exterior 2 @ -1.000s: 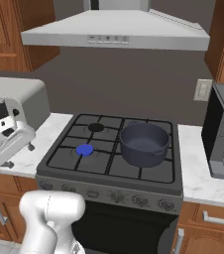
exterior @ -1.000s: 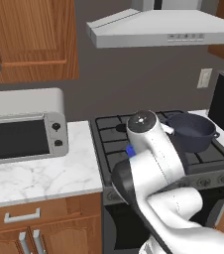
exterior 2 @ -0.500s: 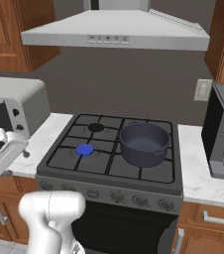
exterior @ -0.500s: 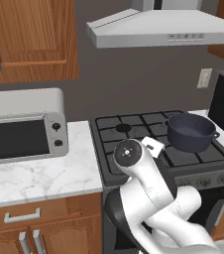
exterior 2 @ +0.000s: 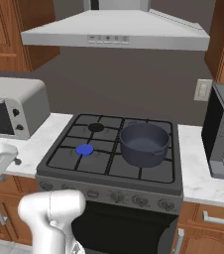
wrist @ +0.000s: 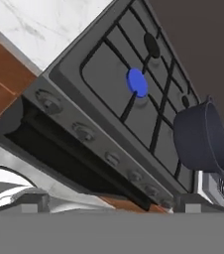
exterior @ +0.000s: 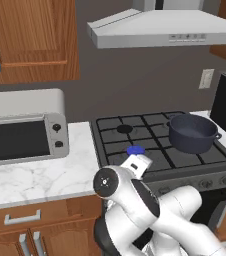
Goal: Turn off the front left burner of the stove.
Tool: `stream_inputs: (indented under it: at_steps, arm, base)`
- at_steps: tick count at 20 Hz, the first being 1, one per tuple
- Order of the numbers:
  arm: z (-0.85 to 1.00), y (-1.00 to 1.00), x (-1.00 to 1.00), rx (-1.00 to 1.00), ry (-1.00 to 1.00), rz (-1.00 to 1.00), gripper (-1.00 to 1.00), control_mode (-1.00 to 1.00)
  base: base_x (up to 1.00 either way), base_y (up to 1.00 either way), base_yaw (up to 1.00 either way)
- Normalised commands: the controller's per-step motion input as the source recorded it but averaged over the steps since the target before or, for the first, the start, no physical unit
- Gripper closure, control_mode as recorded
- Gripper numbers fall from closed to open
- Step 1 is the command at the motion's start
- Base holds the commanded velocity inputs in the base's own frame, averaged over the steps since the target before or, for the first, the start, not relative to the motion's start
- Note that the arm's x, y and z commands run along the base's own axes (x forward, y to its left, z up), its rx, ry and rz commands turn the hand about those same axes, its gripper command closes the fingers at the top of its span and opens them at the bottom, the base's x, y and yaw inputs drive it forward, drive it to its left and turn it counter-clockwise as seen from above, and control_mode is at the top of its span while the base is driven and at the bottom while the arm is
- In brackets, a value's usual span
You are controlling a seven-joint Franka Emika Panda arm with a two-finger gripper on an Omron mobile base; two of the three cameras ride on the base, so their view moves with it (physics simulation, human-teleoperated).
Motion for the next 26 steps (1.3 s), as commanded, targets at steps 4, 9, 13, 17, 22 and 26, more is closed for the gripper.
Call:
stream_inputs:
  at_steps: [4,9,13,17,22,26]
  arm:
    - [-0.77,0.08,-0.01,0.01,-0.30,0.00,-1.00,-1.00]
    - [-0.72,0.05,0.00,0.03,-0.28,0.00,-1.00,-1.00]
    - [-0.64,0.02,0.01,0.03,-0.26,0.00,-1.00,-1.00]
    - [-0.58,0.00,0.03,0.03,-0.22,0.00,-1.00,-1.00]
    - [-0.38,0.00,0.11,0.04,-0.24,0.00,-1.00,-1.00]
    - [-0.14,0.00,0.19,0.00,-0.22,0.00,-1.00,-1.00]
  base:
    - [0.00,0.00,0.00]
    - [0.00,0.00,0.00]
    - [0.00,0.00,0.00]
    - [0.00,0.00,0.00]
    - [0.00,0.00,0.00]
    - [0.00,0.00,0.00]
